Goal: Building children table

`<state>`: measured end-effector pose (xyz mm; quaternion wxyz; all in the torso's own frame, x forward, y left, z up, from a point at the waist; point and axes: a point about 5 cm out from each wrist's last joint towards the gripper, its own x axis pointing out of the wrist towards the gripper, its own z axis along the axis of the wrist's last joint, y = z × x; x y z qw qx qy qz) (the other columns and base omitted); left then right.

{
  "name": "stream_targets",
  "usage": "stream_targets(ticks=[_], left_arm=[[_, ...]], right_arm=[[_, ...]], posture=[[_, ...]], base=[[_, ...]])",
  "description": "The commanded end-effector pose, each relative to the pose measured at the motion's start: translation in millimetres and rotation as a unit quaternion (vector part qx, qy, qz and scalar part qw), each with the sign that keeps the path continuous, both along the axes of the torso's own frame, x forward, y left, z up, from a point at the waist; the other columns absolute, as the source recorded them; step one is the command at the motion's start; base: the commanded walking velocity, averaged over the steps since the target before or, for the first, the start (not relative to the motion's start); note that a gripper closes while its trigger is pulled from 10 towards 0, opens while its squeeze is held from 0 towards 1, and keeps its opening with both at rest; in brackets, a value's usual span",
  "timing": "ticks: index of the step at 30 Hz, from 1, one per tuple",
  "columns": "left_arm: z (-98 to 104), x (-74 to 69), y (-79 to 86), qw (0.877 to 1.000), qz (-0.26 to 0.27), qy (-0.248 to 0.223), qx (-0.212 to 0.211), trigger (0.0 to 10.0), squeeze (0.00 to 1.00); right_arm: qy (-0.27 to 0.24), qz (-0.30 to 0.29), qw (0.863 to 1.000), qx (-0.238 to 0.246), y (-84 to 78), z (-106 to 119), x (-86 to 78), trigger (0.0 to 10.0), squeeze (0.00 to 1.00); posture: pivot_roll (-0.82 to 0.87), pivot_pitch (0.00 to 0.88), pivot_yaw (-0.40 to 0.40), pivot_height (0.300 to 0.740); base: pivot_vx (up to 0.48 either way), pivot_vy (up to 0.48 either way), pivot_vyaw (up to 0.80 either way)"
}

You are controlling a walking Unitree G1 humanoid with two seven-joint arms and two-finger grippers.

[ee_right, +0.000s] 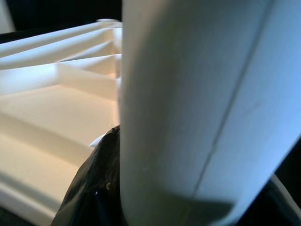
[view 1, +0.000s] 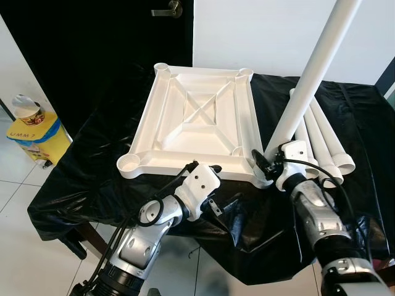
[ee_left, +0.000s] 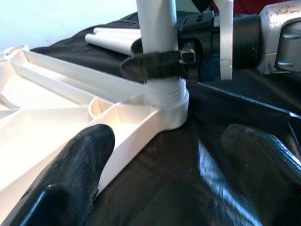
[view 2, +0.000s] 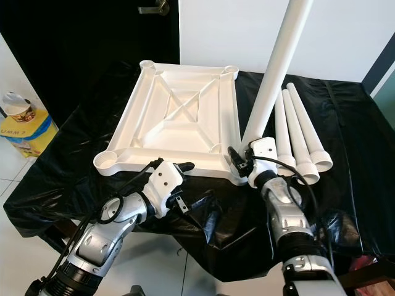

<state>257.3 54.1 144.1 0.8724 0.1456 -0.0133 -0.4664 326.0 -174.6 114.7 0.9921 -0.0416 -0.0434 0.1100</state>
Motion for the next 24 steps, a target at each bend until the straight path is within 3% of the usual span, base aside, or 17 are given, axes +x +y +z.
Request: stream_targets(ticks=[1, 12, 21, 22, 23, 24], left_arm=[[-1.8, -2.4, 3.1, 1.000, 0.014, 0.001, 0.012, 10.0, 0.00], [-2.6, -4.5, 6.4, 1.000, 0.015, 0.005, 0.012, 10.0, 0.00], [-0.5, -2.2, 5.3, 1.000, 0.016, 0.000, 0.012, 10.0, 0.00], [0.0, -1.4, 5.4, 1.000, 0.016, -0.001, 0.013, 10.0, 0.00], [0.0, -1.4, 5.4, 1.000, 0.016, -0.001, 0.013, 10.0, 0.00], [1.6, -0.4, 5.3, 1.000, 0.015, -0.004, 0.012, 10.0, 0.00]], right_arm=[[0.049, -0.064, 0.997, -0.002, -7.8, -22.4, -8.8, 10.0, 0.00], [0.050, -0.204, 0.977, 0.031, 8.7, -35.6, -29.7, 10.0, 0.00], [0.060, -0.205, 0.976, 0.048, 26.3, -36.9, -31.1, 10.0, 0.00], [0.057, -0.199, 0.977, 0.046, 29.3, -35.8, -31.6, 10.0, 0.71], [0.057, -0.199, 0.977, 0.046, 29.3, -35.8, -31.6, 10.0, 0.71], [0.051, -0.187, 0.980, 0.045, 31.2, -33.1, -31.5, 10.0, 1.00]], posture=[[0.05, 0.073, -0.052, 0.740], [0.07, 0.069, -0.046, 0.740], [0.08, 0.047, -0.050, 0.740], [0.07, 0.036, -0.046, 0.740], [0.07, 0.036, -0.046, 0.740], [0.07, 0.029, -0.045, 0.740]], base=[[0.000, 0.000, 0.00], [0.000, 0.000, 0.00], [0.000, 0.000, 0.00], [0.000, 0.000, 0.00], [0.000, 0.000, 0.00], [0.000, 0.000, 0.00]])
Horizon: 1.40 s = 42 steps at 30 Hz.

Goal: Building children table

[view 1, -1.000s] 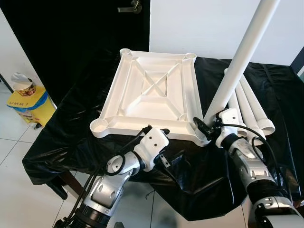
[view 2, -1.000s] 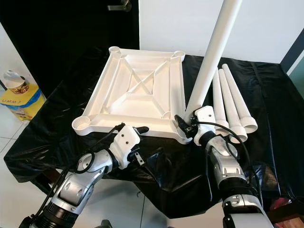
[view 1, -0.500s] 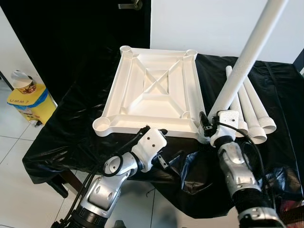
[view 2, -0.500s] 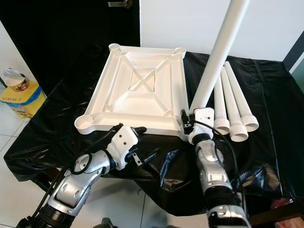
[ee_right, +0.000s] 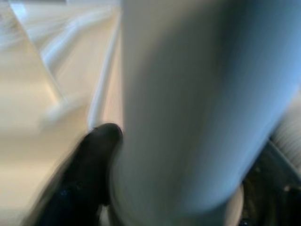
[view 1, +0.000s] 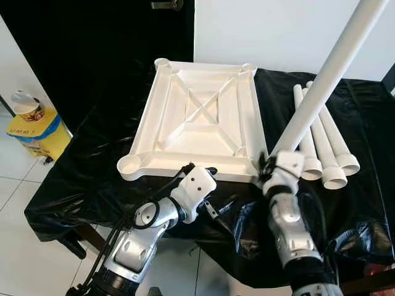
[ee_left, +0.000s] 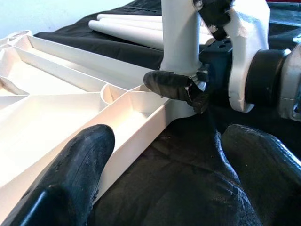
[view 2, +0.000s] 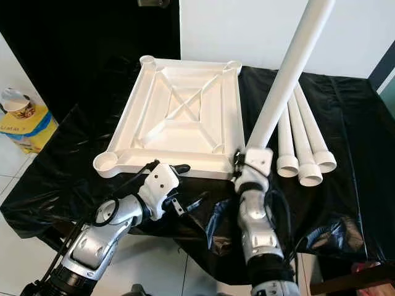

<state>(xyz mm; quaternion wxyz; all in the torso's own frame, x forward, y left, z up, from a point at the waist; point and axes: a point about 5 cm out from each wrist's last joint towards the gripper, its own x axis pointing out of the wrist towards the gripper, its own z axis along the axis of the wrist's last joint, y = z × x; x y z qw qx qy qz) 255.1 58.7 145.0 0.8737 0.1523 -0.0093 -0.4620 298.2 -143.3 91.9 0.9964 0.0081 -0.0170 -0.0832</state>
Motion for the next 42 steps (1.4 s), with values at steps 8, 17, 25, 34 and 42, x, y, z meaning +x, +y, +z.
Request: stream_targets(ticks=[8, 17, 25, 34, 42], left_arm=[[3.1, 5.6, -0.9, 1.000, -0.001, -0.011, 0.008, 10.0, 0.00], [2.2, 3.2, -7.7, 1.000, -0.017, -0.009, 0.006, 10.0, 0.00], [-4.2, -6.1, -16.3, 0.999, -0.044, -0.005, 0.017, 10.0, 0.00], [-4.6, -7.0, -20.9, 0.999, -0.040, -0.009, 0.015, 10.0, 0.00], [-2.9, -2.6, -16.5, 0.999, -0.030, -0.015, 0.017, 10.0, 0.00]], right_arm=[[-0.020, 0.056, 0.998, -0.037, -5.8, 5.5, -4.5, 10.0, 0.12], [-0.040, 0.156, 0.986, -0.051, -28.8, 12.8, -2.4, 10.0, 0.00], [-0.022, 0.274, 0.957, -0.093, -38.5, 21.0, 20.0, 10.0, 0.00], [0.009, 0.293, 0.950, -0.103, -48.0, 11.9, 20.9, 0.0, 0.00], [0.019, 0.283, 0.955, -0.086, -50.4, 3.4, 18.3, 10.0, 0.00]], posture=[[0.05, 0.008, -0.033, 0.740], [0.04, 0.002, -0.027, 0.740], [0.06, 0.000, -0.039, 0.740], [0.08, 0.000, -0.057, 0.740], [0.10, 0.000, -0.069, 0.740]], base=[[0.000, 0.000, 0.00], [0.000, 0.000, 0.00], [0.000, 0.000, 0.00], [0.000, 0.000, 0.00], [0.000, 0.000, 0.00]])
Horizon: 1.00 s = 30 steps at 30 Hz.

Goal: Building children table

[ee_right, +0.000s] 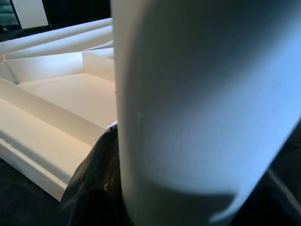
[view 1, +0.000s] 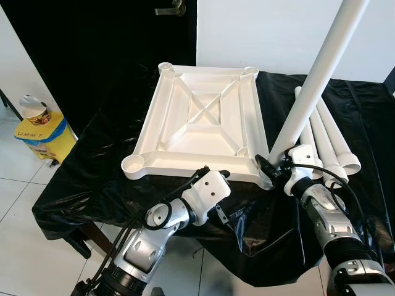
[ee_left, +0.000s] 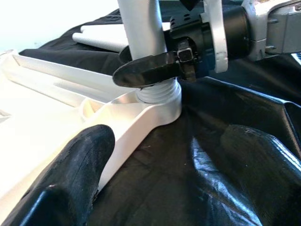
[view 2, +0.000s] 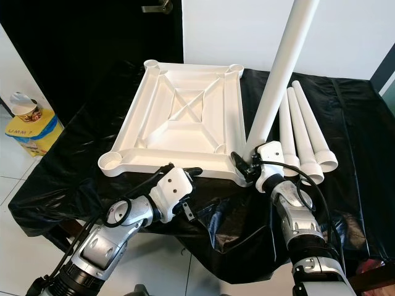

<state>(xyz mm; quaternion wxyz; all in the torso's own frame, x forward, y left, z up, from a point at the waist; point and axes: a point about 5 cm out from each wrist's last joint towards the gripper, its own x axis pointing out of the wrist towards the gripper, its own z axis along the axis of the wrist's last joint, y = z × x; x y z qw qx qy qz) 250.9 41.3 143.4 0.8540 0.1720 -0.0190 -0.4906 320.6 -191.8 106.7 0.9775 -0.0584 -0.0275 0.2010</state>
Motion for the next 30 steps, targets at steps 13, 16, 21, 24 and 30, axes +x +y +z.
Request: stream_targets(ticks=[13, 16, 21, 24, 30], left_arm=[[0.8, 4.1, 6.9, 1.000, 0.021, -0.007, 0.003, 10.0, 0.00], [1.1, 3.8, 6.6, 1.000, 0.021, -0.007, 0.002, 10.0, 0.00], [0.8, 2.8, 5.7, 1.000, 0.021, -0.007, 0.001, 10.0, 0.00], [0.5, 1.9, 4.7, 1.000, 0.020, -0.005, 0.000, 10.0, 0.00], [1.4, 2.3, 3.5, 1.000, 0.018, -0.004, -0.002, 10.0, 0.00]], right_arm=[[0.035, -0.161, 0.986, 0.013, 3.2, -21.0, -5.5, 10.0, 0.00], [0.036, -0.173, 0.984, 0.019, 6.5, -22.4, -7.3, 10.0, 0.00], [0.038, -0.211, 0.976, 0.036, 15.0, -24.8, -12.5, 10.0, 0.00], [0.039, -0.252, 0.965, 0.056, 25.3, -25.1, -17.4, 10.0, 0.00], [0.041, -0.279, 0.957, 0.070, 34.4, -23.6, -19.8, 10.0, 0.00]], posture=[[0.11, 0.000, -0.072, 0.740], [0.11, 0.000, -0.072, 0.740], [0.11, 0.009, -0.069, 0.740], [0.10, 0.014, -0.062, 0.740], [0.09, 0.026, -0.056, 0.740]], base=[[0.000, 0.000, 0.00], [0.000, 0.000, 0.00], [0.000, 0.000, 0.00], [0.000, 0.000, 0.00], [0.000, 0.000, 0.00]])
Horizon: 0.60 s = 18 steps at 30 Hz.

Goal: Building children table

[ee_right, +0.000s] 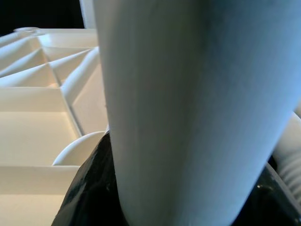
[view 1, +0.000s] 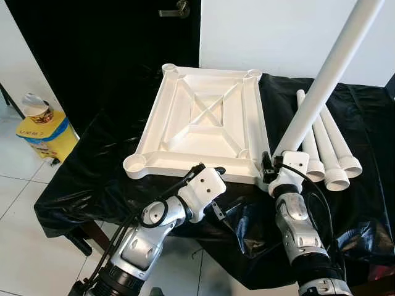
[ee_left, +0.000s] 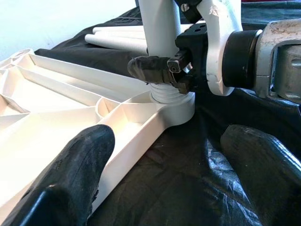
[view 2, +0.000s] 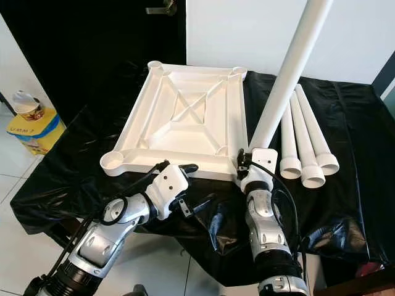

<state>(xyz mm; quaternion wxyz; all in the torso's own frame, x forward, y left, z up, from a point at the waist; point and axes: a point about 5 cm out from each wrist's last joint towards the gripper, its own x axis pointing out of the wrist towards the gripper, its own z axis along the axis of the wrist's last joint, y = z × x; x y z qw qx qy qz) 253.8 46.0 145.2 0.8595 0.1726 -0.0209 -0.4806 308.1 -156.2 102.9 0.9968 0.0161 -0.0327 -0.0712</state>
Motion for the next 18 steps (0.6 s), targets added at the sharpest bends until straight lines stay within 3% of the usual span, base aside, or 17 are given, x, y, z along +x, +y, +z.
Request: stream_targets(ticks=[1, 11, 12, 18], left_arm=[[0.1, -0.3, -1.4, 1.000, 0.006, 0.000, -0.001, 10.0, 0.00], [0.1, -0.1, -3.1, 1.000, 0.000, 0.002, -0.003, 10.0, 0.00], [0.7, 0.6, -3.4, 1.000, -0.002, 0.001, -0.002, 10.0, 0.00], [0.5, 0.2, -3.0, 1.000, -0.004, 0.002, -0.001, 10.0, 0.00]], right_arm=[[0.048, -0.009, 0.999, 0.002, -0.1, -19.1, -7.7, 10.0, 0.00], [0.022, 0.009, 1.000, -0.013, -0.5, -6.2, -10.1, 10.0, 0.00], [0.015, 0.017, 1.000, -0.021, -5.3, -3.2, -11.1, 10.0, 1.00], [-0.003, 0.051, 0.998, -0.030, -9.3, 2.6, -12.3, 10.0, 1.00]], posture=[[0.09, 0.027, -0.055, 0.740], [0.06, 0.031, -0.042, 0.740], [0.05, 0.037, -0.034, 0.740], [0.05, 0.040, -0.030, 0.740]], base=[[0.000, 0.000, 0.00], [0.000, 0.000, 0.00], [0.000, 0.000, 0.00], [0.000, 0.000, 0.00]])
